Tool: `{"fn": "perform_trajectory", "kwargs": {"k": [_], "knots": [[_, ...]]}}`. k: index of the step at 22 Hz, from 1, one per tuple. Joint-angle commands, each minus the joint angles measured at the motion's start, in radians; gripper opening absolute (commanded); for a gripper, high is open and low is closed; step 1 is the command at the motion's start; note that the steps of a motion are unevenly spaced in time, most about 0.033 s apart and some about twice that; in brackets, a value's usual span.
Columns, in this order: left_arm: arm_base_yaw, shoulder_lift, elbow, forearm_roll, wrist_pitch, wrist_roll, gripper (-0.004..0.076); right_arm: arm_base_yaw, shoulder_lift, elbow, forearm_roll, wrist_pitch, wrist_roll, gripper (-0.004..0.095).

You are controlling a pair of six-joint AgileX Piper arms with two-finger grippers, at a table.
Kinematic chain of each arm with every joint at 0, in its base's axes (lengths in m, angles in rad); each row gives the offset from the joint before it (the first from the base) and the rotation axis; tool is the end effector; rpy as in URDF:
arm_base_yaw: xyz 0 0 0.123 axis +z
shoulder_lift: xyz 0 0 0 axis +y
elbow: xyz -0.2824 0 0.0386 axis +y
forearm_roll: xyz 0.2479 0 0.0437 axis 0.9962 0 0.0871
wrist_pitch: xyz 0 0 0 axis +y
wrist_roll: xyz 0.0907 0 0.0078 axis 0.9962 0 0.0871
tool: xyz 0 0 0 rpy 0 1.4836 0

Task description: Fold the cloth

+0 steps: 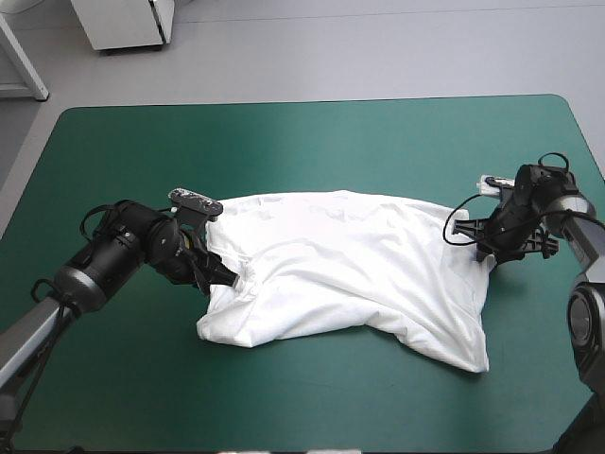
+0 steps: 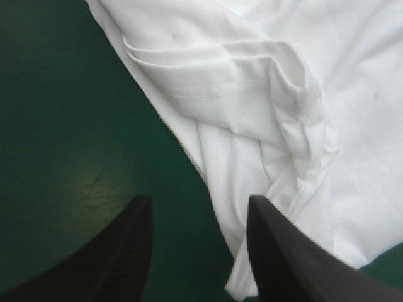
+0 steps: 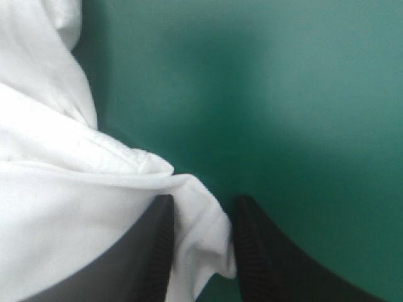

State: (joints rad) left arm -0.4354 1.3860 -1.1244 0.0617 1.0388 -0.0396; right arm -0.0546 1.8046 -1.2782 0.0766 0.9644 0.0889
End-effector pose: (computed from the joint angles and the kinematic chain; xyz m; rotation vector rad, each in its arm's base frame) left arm 0.2456 -0.1089 0.3006 0.5762 2.7199 -0.0387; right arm 0.3542 -0.0136 0.2124 0.2701 2.9616 0.1033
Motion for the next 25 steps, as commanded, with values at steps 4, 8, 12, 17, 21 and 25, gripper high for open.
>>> {"fn": "perform_trajectory", "kwargs": {"k": [4,8,12,17,21,25], "knots": [[-0.001,-0.034,-0.029,0.006,-0.026,-0.007,0.0340,0.038,-0.027,-0.008,-0.014,0.045,0.027,-0.0013],[-0.001,-0.034,-0.029,0.006,-0.031,-0.007,0.0339,0.038,-0.135,-0.008,-0.089,0.066,0.025,-0.0013],[-0.001,-0.034,-0.029,0.002,-0.053,-0.007,0.0339,0.088,-0.274,-0.010,0.074,0.054,-0.049,-0.0013],[-0.001,-0.034,-0.029,-0.011,-0.053,-0.007,0.0339,0.201,-0.285,-0.010,0.203,0.025,-0.077,-0.0013],[-0.001,-0.034,-0.029,-0.044,-0.053,-0.007,0.0337,0.274,-0.220,-0.010,0.219,-0.042,-0.072,-0.0013],[-0.001,-0.034,-0.029,-0.044,-0.053,-0.007,0.0336,0.274,-0.155,-0.010,0.249,-0.032,-0.069,-0.0013]]}}
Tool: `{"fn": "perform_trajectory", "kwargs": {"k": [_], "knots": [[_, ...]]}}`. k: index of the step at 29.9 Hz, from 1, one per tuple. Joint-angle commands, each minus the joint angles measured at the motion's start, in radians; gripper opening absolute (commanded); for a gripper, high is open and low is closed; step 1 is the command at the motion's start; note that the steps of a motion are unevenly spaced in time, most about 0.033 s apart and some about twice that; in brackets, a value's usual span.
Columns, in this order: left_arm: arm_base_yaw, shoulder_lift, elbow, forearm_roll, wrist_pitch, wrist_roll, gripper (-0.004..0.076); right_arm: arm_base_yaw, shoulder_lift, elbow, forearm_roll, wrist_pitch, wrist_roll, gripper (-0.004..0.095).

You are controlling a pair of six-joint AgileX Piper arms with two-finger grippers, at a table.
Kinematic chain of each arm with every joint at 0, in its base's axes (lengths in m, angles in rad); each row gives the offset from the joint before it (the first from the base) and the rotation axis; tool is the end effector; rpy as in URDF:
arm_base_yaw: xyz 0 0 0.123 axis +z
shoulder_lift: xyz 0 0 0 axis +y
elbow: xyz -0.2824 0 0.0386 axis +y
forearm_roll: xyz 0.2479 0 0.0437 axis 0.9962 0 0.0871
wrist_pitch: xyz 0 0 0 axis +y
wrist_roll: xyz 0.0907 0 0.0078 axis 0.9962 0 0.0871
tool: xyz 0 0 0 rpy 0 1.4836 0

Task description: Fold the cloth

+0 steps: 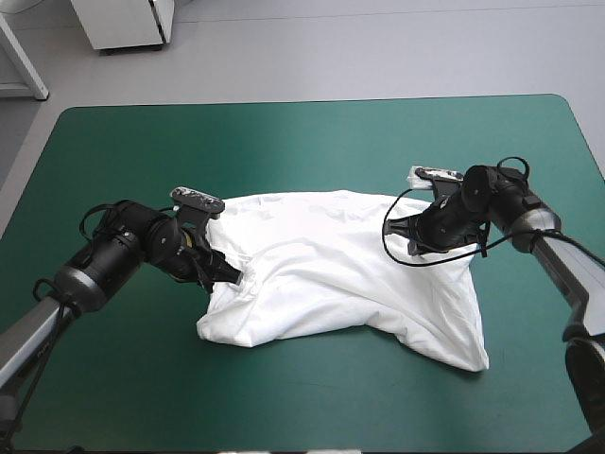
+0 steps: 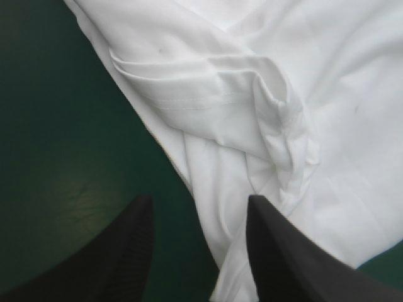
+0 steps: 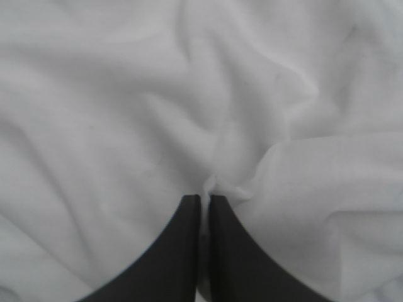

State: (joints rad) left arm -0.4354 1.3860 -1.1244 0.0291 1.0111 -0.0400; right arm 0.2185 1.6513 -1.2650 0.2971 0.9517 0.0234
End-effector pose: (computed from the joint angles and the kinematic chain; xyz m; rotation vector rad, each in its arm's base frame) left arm 0.2466 -0.1122 0.3014 0.5564 2.7027 -0.0896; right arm 0.3240 0.0942 0.2651 -0.0861 2.8252 0.4354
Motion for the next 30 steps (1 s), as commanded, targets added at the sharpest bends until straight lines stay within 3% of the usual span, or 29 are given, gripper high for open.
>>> {"fn": "perform_trajectory", "kwargs": {"k": [1,6,9,13,17,19,25,30], "knots": [[-0.001,-0.034,-0.029,-0.011,-0.026,-0.007,0.0336,0.001,0.011,-0.023,0.034,-0.014,-0.004,-0.0013],[-0.001,-0.034,-0.029,-0.011,-0.026,-0.008,0.0336,0.001,0.043,-0.023,0.042,-0.018,-0.014,-0.0005],[-0.001,-0.034,-0.029,-0.011,-0.026,-0.008,0.0336,0.001,0.056,-0.023,0.042,-0.016,-0.023,0.0049],[-0.001,-0.034,-0.029,-0.011,-0.026,-0.008,0.0336,0.001,0.059,-0.023,0.047,-0.001,-0.029,0.0223],[-0.001,-0.034,-0.029,-0.011,-0.026,-0.008,0.0336,0.001,0.058,-0.034,0.056,0.048,-0.031,0.0491],[-0.001,-0.034,-0.029,-0.011,-0.026,-0.008,0.0336,0.001,0.054,-0.054,0.056,0.091,-0.031,0.0564],[-0.001,-0.034,-0.032,-0.011,-0.013,-0.010,0.0336,0.001,-0.018,-0.104,0.034,0.139,-0.031,0.0525],[-0.001,-0.035,-0.071,0.005,0.055,-0.010,0.0336,0.001,-0.120,-0.104,-0.080,0.241,-0.023,0.0475]]}}
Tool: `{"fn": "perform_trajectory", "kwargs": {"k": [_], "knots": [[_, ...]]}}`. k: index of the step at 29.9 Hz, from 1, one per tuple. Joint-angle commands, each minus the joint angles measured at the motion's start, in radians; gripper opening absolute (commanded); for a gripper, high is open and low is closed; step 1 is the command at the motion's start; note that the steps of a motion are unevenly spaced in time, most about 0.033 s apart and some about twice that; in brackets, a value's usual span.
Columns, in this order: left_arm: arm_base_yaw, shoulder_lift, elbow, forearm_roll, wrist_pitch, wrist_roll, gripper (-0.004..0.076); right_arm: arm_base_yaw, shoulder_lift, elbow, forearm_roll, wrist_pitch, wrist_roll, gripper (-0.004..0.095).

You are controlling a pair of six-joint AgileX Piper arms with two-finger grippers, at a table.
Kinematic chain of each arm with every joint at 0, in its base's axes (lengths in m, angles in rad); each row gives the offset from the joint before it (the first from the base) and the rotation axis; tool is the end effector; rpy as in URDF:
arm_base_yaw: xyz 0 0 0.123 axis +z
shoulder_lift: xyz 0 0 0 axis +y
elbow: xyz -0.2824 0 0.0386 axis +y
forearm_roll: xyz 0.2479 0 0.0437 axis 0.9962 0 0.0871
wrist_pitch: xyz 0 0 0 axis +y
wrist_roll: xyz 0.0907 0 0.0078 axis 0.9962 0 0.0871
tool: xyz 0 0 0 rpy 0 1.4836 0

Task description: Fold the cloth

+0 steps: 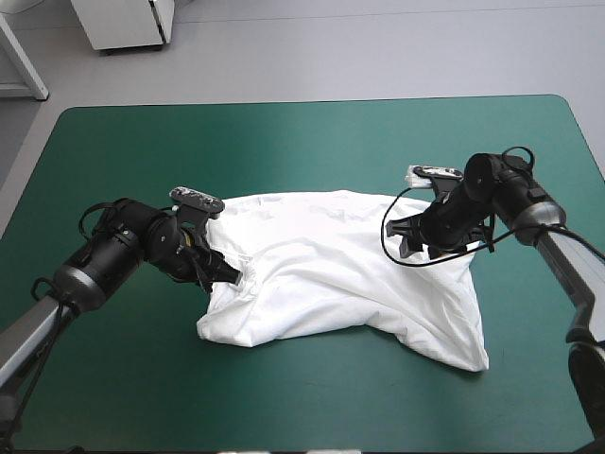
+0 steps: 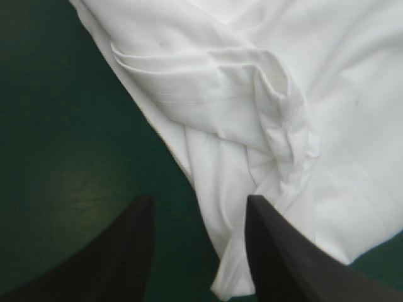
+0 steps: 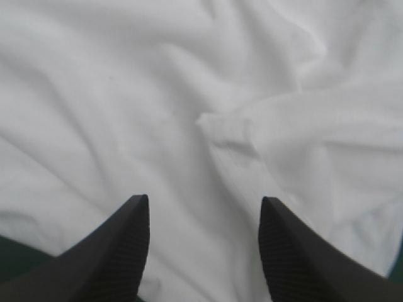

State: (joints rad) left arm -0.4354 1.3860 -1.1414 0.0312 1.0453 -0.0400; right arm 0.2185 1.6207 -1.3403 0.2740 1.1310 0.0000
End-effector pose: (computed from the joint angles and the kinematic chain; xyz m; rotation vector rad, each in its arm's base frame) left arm 0.2457 -0.1116 0.3051 0.5597 2.7188 -0.0813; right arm 0.3131 0.0924 0.2912 -0.1912 2.8908 0.4190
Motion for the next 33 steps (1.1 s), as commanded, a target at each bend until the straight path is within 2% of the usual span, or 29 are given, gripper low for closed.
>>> {"fn": "perform_trajectory", "kwargs": {"k": [1,5,10,16,20,25,33], "knots": [[-0.001,-0.035,-0.062,0.003,0.032,-0.010,0.0336,0.001,-0.106,-0.027,-0.080,0.078,0.013,0.0467],[-0.001,-0.064,-0.071,-0.004,0.093,-0.040,0.0336,0.001,-0.200,-0.027,-0.145,0.106,0.052,0.0465],[-0.001,-0.168,-0.052,0.000,0.134,-0.058,0.0336,0.001,-0.314,-0.013,-0.146,0.118,0.070,0.0465],[-0.023,-0.261,0.061,-0.031,0.240,-0.074,0.0336,0.001,-0.445,0.086,-0.140,0.118,0.119,0.0465],[-0.089,-0.263,0.131,-0.043,0.174,-0.127,0.0336,0.001,-0.516,0.170,-0.140,0.118,0.152,0.0465],[-0.128,-0.224,0.185,-0.037,0.038,-0.254,0.0336,0.001,-0.570,0.228,-0.140,0.118,0.182,0.0463],[-0.128,-0.093,0.265,-0.031,-0.068,-0.269,0.0336,0.001,-0.607,0.230,-0.147,0.118,0.193,0.0463]]}}
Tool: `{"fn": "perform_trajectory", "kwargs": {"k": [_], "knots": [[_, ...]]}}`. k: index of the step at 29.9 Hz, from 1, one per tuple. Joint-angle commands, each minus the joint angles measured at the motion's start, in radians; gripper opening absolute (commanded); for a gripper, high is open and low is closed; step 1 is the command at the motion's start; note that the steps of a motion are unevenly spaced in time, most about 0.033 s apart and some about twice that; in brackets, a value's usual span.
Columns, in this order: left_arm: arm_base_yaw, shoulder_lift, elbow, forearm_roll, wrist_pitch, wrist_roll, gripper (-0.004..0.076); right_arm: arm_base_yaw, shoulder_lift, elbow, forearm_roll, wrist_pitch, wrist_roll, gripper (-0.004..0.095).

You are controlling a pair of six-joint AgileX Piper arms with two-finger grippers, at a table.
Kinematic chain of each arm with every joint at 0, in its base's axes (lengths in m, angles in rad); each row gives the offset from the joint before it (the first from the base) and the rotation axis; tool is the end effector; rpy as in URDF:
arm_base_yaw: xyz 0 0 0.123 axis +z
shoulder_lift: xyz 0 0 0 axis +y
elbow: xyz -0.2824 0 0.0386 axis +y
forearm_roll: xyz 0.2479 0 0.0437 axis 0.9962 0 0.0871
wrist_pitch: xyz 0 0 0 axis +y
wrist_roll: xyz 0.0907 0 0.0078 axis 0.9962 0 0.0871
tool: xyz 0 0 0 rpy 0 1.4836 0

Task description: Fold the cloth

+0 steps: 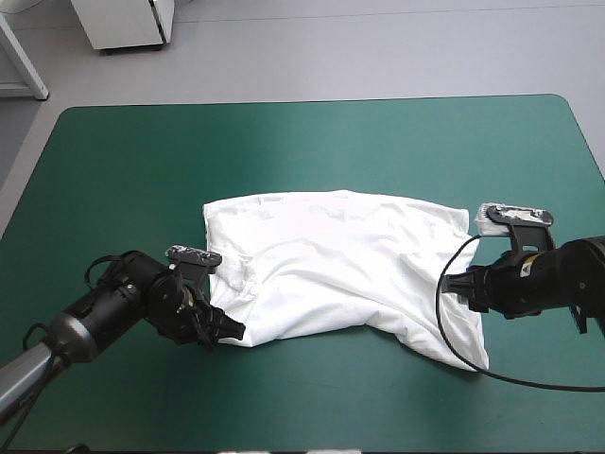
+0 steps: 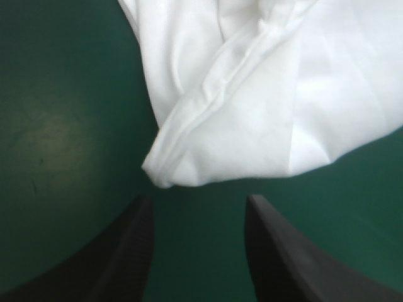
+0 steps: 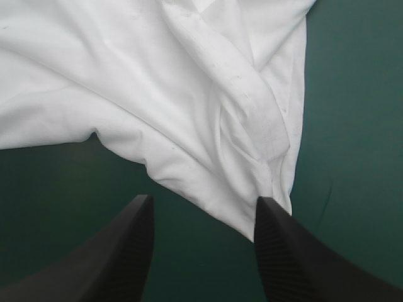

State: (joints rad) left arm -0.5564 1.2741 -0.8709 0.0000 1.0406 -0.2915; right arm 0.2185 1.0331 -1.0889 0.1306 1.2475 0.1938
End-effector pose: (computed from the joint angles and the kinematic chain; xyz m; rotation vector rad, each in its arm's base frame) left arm 0.1857 -0.1155 0.2583 0.3887 2.9178 -0.1302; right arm 0.1677 0.0488 0.3621 -0.0170 2.6961 0.3077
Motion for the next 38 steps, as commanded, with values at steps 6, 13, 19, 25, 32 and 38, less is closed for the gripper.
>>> {"fn": "perform_trajectory", "kwargs": {"k": [6,13,19,25,32,38], "knots": [[-0.007,0.106,-0.001,0.084,-0.091,-0.094,0.0336,0.001,-0.020,-0.021,0.000,0.001,-0.001,0.0418],[-0.007,0.167,0.022,0.115,-0.125,-0.124,0.0336,0.001,-0.020,-0.021,-0.004,0.001,-0.001,0.0395],[-0.007,0.212,0.072,0.082,-0.164,-0.129,0.0289,0.001,-0.020,-0.021,-0.012,0.001,-0.001,0.0396],[-0.009,0.217,0.083,0.073,-0.195,-0.129,-0.0020,0.001,-0.020,-0.017,-0.042,0.001,-0.001,0.0397],[-0.009,0.217,0.083,0.071,-0.200,-0.141,-0.0022,0.001,-0.020,0.120,-0.044,-0.028,-0.001,0.0409],[-0.009,0.217,0.083,0.066,-0.202,-0.126,-0.0022,0.001,-0.020,0.311,-0.046,-0.143,0.032,0.0518]]}}
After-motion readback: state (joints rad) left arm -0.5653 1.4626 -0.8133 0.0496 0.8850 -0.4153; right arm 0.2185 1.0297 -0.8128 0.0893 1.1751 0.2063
